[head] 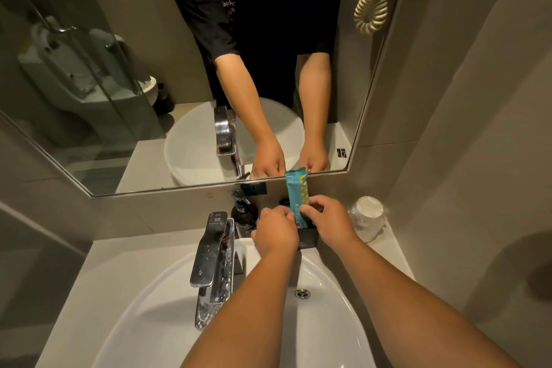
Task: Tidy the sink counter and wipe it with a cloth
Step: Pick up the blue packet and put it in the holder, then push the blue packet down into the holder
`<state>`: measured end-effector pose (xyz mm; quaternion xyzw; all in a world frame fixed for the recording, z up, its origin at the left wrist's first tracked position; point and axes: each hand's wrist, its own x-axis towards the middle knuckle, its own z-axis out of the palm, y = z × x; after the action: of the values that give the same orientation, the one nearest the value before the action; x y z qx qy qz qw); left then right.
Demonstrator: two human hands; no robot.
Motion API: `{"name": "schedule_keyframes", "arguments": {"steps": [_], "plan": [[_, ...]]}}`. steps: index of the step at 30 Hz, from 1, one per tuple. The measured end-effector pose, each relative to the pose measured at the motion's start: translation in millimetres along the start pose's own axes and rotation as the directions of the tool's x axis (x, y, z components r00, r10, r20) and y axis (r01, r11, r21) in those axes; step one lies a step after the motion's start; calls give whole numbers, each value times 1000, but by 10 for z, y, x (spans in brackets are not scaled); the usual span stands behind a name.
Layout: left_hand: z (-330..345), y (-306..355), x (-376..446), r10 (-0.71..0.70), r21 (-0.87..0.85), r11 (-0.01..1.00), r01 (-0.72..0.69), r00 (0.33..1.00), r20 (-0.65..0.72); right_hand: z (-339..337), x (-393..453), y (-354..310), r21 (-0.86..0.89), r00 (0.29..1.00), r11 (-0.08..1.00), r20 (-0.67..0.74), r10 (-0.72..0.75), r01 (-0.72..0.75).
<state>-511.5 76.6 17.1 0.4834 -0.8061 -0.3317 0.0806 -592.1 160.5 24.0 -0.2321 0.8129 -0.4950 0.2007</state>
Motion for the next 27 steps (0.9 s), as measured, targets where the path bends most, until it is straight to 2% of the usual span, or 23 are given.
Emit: {"name": "schedule_keyframes", "arguments": {"steps": [5, 8, 10, 12, 15, 17, 21, 25, 27], "plan": [[-83, -15, -233, 45, -18, 999, -47, 996, -77, -166, -173, -6, -5, 993, 1000, -116, 25, -26], [-66, -175, -528, 168, 82, 984, -160, 980, -110, -418, -505, 70, -38, 966, 999, -259, 23, -34], [-3, -394, -667, 307, 222, 931, -291, 951, -39, -596, -810, 251, -135, 931, 987, -364, 34, -89], [51, -640, -704, 400, 384, 832, -401, 912, 86, -751, -1106, 550, -325, 906, 926, -422, 41, -194], [79, -841, -652, 442, 493, 739, -459, 883, 160, -902, -1447, 990, -580, 917, 730, -362, 166, -361], [112, -876, -635, 459, 493, 727, -478, 872, 169, -947, -1597, 1141, -706, 935, 614, -289, 205, -353], [103, -879, -653, 473, 515, 701, -494, 862, 182, -902, -1736, 1187, -825, 945, 471, -216, 247, -312], [90, -890, -661, 460, 534, 690, -487, 866, 196, -868, -1816, 1215, -852, 930, 407, -220, 295, -330], [92, -885, -666, 455, 537, 692, -482, 869, 194, -875, -1813, 1225, -820, 920, 446, -228, 319, -358]]}}
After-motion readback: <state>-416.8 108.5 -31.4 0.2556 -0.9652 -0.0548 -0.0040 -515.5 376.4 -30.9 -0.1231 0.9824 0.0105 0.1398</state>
